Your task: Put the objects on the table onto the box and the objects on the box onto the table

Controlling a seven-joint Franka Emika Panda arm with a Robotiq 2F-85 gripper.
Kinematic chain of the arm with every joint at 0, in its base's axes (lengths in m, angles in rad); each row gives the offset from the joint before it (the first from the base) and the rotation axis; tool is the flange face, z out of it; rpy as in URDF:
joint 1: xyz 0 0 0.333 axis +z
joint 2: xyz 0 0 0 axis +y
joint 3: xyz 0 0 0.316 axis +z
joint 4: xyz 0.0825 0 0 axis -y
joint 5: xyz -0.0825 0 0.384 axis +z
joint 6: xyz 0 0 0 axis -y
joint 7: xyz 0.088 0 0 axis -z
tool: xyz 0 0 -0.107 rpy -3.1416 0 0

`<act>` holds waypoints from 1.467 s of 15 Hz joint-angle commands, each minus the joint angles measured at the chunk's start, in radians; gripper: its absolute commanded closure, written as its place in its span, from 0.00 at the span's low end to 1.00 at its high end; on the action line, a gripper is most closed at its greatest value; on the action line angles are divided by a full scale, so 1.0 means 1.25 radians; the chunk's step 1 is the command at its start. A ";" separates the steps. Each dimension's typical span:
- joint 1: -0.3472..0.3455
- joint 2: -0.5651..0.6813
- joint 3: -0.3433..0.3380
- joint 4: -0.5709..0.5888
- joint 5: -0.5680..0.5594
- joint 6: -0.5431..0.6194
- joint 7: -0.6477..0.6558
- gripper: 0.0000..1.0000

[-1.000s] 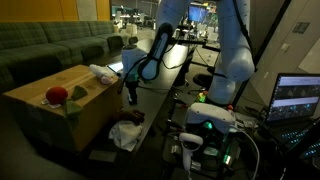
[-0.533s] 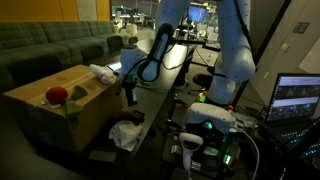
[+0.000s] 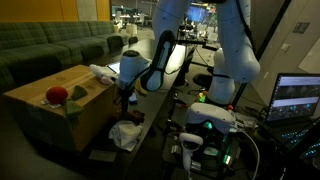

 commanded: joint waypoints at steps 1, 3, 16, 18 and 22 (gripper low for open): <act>0.084 0.028 -0.067 -0.004 -0.014 0.054 0.078 0.00; 0.135 0.057 -0.108 0.000 -0.013 0.077 0.115 0.00; 0.191 0.183 -0.049 0.009 0.161 0.111 0.118 0.00; 0.181 0.195 -0.026 0.022 0.195 0.109 0.114 0.00; 0.174 0.227 -0.008 0.053 0.242 0.122 0.115 0.00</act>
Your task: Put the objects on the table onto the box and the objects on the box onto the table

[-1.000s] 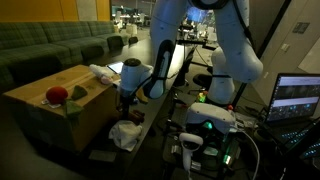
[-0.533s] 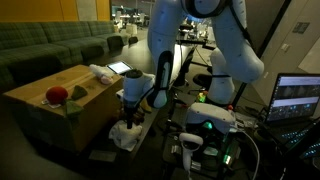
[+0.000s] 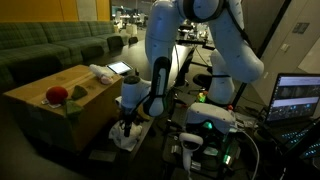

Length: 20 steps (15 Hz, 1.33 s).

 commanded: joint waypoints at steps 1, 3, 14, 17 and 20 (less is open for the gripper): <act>-0.022 0.038 0.022 0.033 0.045 0.035 -0.025 0.00; -0.025 0.060 0.023 0.044 0.054 0.050 -0.028 0.00; -0.134 0.156 0.094 0.098 0.072 0.104 -0.078 0.00; -0.156 0.177 0.106 0.113 0.072 0.106 -0.089 0.00; -0.161 0.190 0.105 0.119 0.072 0.108 -0.097 0.00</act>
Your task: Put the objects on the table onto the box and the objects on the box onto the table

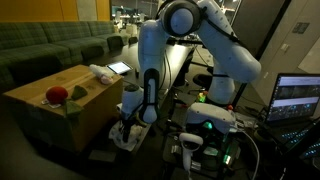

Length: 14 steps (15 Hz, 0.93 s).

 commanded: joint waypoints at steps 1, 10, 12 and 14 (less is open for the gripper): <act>-0.011 0.033 0.007 0.025 0.026 0.020 -0.036 0.00; -0.052 -0.042 0.016 -0.013 0.014 -0.024 -0.066 0.69; -0.070 -0.078 0.022 -0.033 0.008 -0.042 -0.078 0.84; -0.099 -0.125 0.035 -0.057 0.003 -0.064 -0.093 0.98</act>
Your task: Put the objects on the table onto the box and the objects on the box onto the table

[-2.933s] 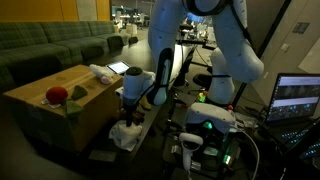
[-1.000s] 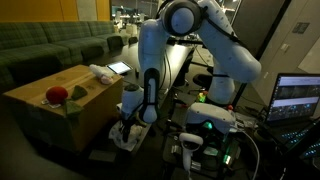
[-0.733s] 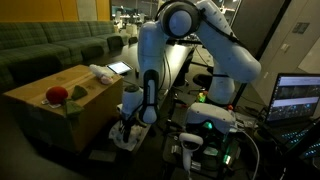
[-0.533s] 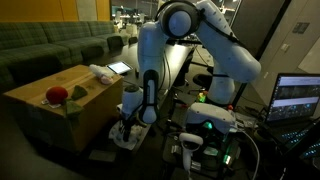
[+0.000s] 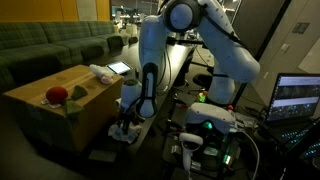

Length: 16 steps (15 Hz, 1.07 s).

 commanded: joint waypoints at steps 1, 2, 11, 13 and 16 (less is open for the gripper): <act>-0.072 -0.124 0.044 -0.070 -0.001 -0.063 -0.050 0.98; -0.094 -0.156 0.058 -0.085 -0.002 -0.086 -0.060 0.95; -0.249 -0.423 0.198 -0.146 0.062 -0.359 -0.142 0.95; -0.245 -0.475 0.200 -0.149 0.086 -0.401 -0.149 0.95; -0.230 -0.566 0.184 -0.159 0.102 -0.451 -0.145 0.95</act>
